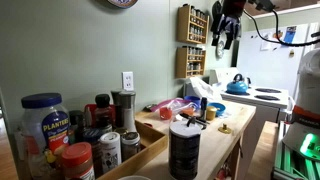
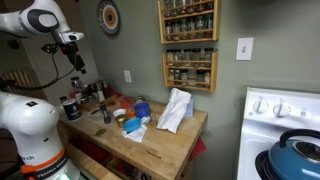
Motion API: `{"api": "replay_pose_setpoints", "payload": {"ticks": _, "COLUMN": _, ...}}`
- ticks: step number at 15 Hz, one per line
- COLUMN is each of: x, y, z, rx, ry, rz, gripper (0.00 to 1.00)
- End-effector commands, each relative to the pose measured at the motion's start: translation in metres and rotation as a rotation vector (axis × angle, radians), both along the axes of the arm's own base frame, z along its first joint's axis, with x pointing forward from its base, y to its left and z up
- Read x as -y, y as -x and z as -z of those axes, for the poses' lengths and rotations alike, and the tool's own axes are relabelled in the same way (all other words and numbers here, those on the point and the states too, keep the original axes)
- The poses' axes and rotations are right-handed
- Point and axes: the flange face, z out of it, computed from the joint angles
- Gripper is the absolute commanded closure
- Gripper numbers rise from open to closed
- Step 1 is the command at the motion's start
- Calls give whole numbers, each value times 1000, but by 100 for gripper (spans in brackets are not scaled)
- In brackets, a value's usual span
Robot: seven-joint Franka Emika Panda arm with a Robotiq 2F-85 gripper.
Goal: Close the lid on the black and white container
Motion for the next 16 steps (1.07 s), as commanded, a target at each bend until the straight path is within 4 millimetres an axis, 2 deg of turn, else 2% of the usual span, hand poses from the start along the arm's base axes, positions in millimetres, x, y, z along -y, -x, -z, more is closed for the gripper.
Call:
{"api": "replay_pose_setpoints", "payload": {"ticks": 1, "x": 0, "y": 0, "z": -1, "rx": -1, "ry": 0, "rz": 0, "gripper": 0}}
{"api": "replay_pose_setpoints", "payload": {"ticks": 4, "x": 0, "y": 0, "z": -1, "rx": -1, "ry": 1, "rz": 0, "gripper": 0}}
{"api": "replay_pose_setpoints", "payload": {"ticks": 5, "x": -9, "y": -5, "z": 5, "rx": -11, "ry": -18, "rz": -20, "gripper": 0}}
{"api": "replay_pose_setpoints", "payload": {"ticks": 10, "x": -93, "y": -32, "z": 57, "rx": -190, "ry": -174, "rz": -29, "gripper": 0}}
{"api": "replay_pose_setpoints", "payload": {"ticks": 12, "x": -120, "y": -42, "z": 82, "rx": -258, "ry": -229, "rz": 3, "gripper": 0}}
{"api": "replay_pose_setpoints", "payload": {"ticks": 15, "x": -158, "y": -54, "z": 116, "rx": -267, "ry": -269, "rz": -19, "gripper": 0}}
{"api": "replay_pose_setpoints", "payload": {"ticks": 16, "x": -132, "y": -43, "z": 96, "rx": -224, "ry": -230, "rz": -17, "gripper": 0}}
